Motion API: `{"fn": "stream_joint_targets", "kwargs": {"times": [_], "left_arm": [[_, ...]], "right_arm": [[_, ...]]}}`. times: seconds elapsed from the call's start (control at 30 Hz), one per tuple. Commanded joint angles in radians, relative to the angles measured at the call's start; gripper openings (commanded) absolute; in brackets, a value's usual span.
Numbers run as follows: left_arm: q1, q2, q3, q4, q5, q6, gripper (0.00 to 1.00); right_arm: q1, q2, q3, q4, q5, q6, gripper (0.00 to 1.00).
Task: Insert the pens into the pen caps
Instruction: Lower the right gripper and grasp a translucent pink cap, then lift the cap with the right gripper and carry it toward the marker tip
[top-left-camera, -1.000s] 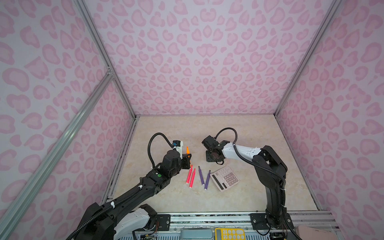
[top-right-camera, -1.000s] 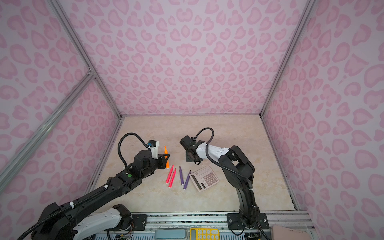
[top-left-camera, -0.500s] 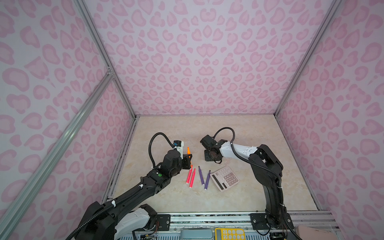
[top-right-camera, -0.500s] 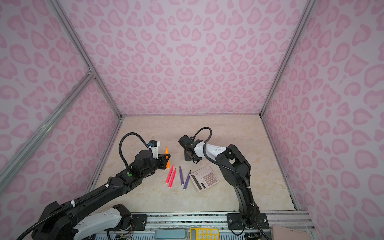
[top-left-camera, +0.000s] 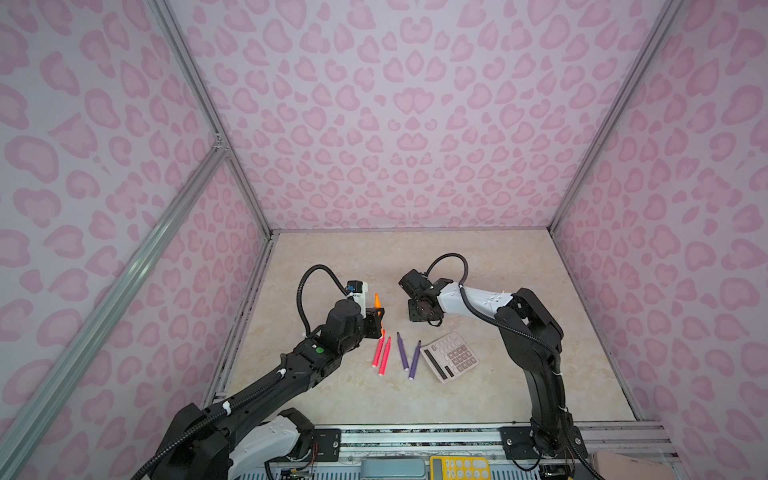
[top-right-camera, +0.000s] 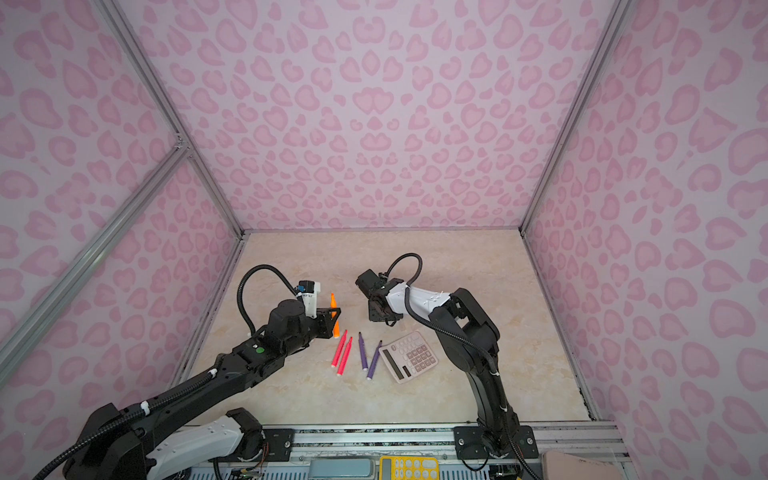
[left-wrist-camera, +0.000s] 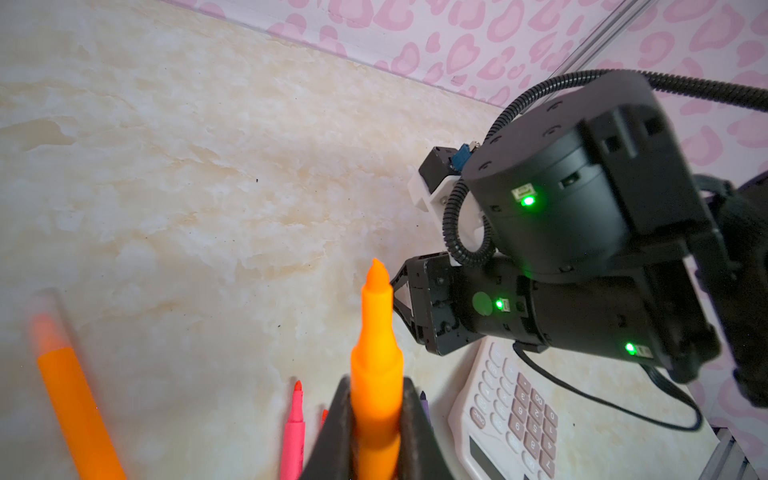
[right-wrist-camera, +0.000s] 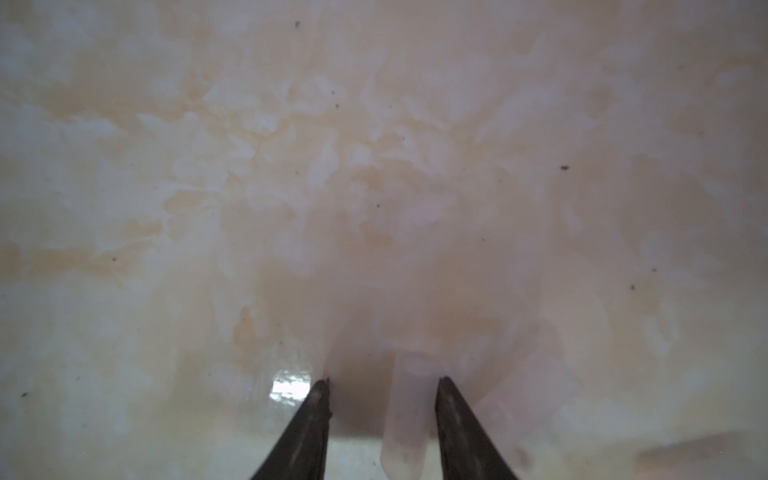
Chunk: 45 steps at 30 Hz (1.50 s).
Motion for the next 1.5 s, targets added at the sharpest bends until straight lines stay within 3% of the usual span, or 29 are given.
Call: {"fn": "stream_joint_targets", "kwargs": {"times": [0.0,0.37,1.0,1.2,1.27,1.37,1.47], "left_arm": [[-0.001,0.002,0.011,0.023,0.007,0.007,0.03],[-0.002,0.003,0.01,0.026,0.012,0.009,0.03],[-0.015,0.015,0.013,0.047,0.05,0.02,0.03],[-0.033,0.045,0.021,0.08,0.122,0.034,0.03],[-0.047,0.059,0.028,0.08,0.125,0.048,0.03],[-0.051,0.06,0.034,0.08,0.132,0.05,0.03],[-0.053,0.04,0.016,0.134,0.159,0.05,0.03]], "right_arm": [[0.002,0.02,-0.001,-0.026,0.003,-0.004,0.36],[-0.009,0.034,-0.002,-0.025,0.003,0.007,0.34],[-0.013,-0.052,-0.083,0.03,0.01,0.037,0.12],[-0.015,-0.174,-0.151,0.05,-0.009,0.055,0.06],[-0.013,-0.265,-0.196,0.07,-0.061,0.09,0.05],[-0.002,-0.413,-0.312,0.175,-0.069,0.16,0.06],[-0.036,-0.51,-0.328,0.21,-0.063,0.209,0.02]]}}
